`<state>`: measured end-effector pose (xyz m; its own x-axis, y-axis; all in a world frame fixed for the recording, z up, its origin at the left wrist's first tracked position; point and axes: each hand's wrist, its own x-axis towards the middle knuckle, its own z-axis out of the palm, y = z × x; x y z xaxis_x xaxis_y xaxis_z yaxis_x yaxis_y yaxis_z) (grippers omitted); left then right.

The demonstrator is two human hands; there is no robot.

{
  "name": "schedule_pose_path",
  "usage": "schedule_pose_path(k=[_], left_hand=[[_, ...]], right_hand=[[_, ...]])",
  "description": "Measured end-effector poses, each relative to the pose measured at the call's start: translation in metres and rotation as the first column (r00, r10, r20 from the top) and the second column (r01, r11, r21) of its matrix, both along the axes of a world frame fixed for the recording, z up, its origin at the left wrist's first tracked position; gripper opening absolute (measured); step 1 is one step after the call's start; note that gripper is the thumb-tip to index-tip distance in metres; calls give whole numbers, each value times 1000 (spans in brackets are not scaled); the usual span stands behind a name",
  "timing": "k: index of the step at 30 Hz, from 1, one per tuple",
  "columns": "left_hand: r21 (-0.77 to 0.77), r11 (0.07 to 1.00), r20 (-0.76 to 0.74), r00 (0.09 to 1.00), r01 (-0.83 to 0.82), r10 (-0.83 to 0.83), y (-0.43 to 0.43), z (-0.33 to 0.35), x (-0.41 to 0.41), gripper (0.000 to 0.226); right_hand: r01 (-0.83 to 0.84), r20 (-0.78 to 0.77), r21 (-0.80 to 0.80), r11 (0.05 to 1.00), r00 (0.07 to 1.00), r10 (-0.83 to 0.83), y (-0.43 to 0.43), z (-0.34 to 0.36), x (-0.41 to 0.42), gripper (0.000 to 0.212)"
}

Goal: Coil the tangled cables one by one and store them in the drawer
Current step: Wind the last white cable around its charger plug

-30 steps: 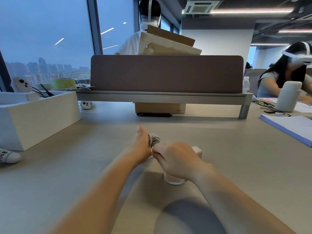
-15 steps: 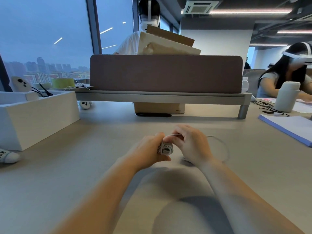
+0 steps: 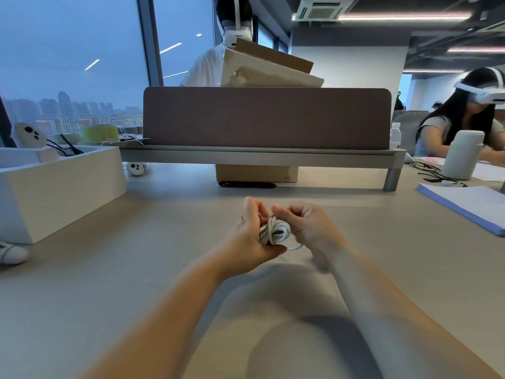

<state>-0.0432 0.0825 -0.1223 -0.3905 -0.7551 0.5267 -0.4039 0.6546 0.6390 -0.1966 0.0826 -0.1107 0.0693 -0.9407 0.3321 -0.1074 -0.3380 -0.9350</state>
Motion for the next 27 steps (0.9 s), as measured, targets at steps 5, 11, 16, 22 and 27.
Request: schedule_pose_path(k=[5,11,16,22,27], left_hand=[[250,963,-60,994,104,-92,7,5,-2,33],[355,924,-180,980,143,-83,2,7,3,23],[313,949,-114,993,34,2,-8,1,6,19],[251,965,-115,987,-79,111,-15,-2,8,26],[186,968,-6,985,-168,172,-22,-7,11,27]], right_hand=[[-89,82,103,991,993,80,-2,-3,-1,38],[133,-115,54,990,985,-126,-9,-14,3,25],[218,-311,-105,970,920,-240,-6,-16,11,23],[190,-499,-180,965,828,-256,1,-19,17,23],[177,-598,-236,956,748,-286,6,-17,21,23]])
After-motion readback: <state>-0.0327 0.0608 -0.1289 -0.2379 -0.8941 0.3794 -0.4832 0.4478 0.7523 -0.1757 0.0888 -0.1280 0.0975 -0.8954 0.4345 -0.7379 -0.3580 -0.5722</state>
